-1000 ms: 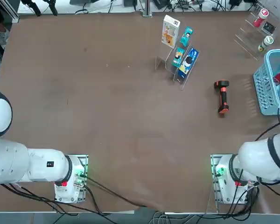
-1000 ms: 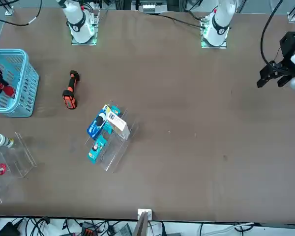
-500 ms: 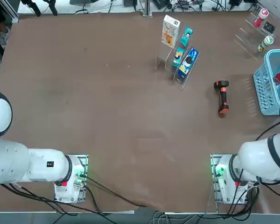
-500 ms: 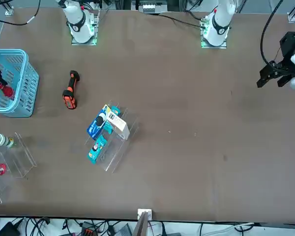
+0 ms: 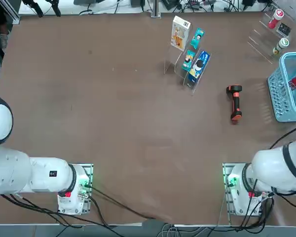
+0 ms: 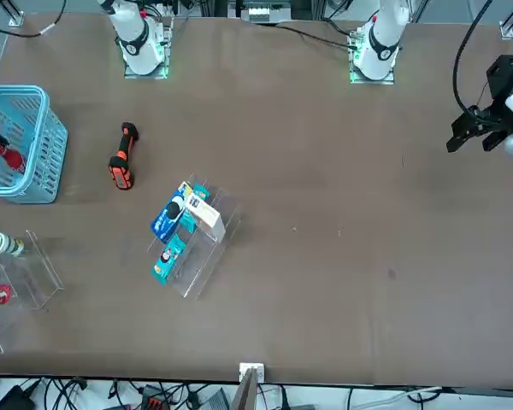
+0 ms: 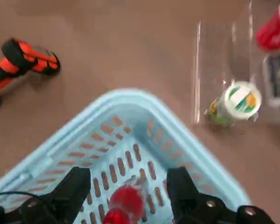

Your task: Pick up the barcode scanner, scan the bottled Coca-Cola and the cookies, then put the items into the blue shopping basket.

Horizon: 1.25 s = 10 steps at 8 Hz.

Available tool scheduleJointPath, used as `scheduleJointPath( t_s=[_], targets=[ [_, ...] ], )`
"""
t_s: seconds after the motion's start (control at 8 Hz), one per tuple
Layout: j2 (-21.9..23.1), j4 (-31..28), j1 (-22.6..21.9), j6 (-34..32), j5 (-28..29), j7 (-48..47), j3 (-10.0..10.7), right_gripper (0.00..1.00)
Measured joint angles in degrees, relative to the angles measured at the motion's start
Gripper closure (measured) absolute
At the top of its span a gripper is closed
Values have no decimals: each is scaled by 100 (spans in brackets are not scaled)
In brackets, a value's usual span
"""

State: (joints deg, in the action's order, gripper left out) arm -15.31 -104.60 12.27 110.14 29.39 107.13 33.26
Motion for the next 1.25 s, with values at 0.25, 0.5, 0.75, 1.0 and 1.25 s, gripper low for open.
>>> scheduleJointPath(
  t_s=[0.25, 0.5, 0.75, 1.0, 1.25],
  targets=[
    [184, 684, -565, -304, -292, -495, -21, 0],
    [408, 1302, -1214, -797, -1085, -1539, -47, 0],
    [497, 1896, -2051, -1468, -1617, -2841, -67, 0],
    [486, 2048, -3192, -1629, -2009, -4520, -105, 0],
    [400, 2057, -4021, -1630, -2075, -5957, -174, 0]
  ],
)
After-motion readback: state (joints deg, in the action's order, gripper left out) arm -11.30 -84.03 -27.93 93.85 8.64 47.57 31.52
